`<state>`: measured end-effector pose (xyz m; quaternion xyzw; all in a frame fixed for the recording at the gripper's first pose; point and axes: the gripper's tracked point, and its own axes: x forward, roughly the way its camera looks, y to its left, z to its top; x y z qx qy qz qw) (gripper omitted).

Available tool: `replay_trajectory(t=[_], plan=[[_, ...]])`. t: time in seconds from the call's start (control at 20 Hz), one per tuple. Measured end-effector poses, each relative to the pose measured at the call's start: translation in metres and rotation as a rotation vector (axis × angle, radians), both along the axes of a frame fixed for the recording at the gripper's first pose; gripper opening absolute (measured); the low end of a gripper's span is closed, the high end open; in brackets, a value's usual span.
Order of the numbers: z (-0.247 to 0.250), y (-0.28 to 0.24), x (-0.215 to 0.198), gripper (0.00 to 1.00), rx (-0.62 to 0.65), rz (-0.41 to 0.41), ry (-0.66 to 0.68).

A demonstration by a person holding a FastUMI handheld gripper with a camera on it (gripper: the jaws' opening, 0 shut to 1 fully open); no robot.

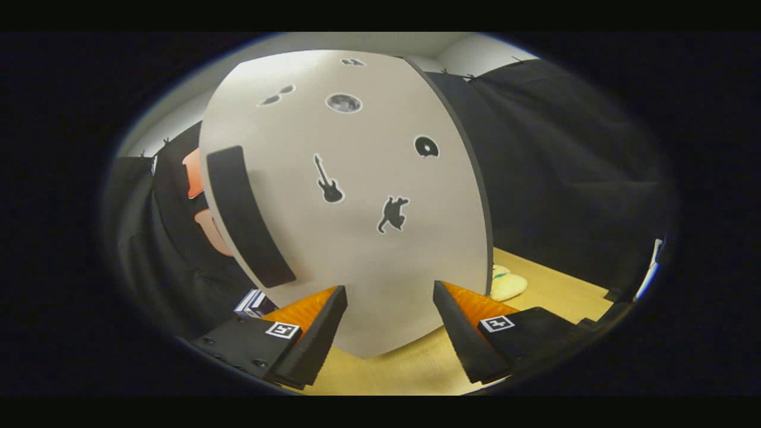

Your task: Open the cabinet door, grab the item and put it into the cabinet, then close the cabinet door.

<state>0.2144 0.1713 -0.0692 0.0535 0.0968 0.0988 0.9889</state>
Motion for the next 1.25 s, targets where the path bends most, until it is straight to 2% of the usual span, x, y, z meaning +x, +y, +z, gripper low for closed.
replay_trajectory(t=[0.15, 0.4, 0.75, 1.25], plan=[[0.033, 0.001, -0.035, 0.95, -0.045, 0.012, -0.076], [0.056, 0.004, -0.076, 0.98, -0.164, 0.023, -0.131], [0.082, -0.003, -0.093, 0.98, -0.103, 0.026, -0.189], [0.081, -0.01, -0.102, 0.98, -0.087, 0.041, -0.2]])
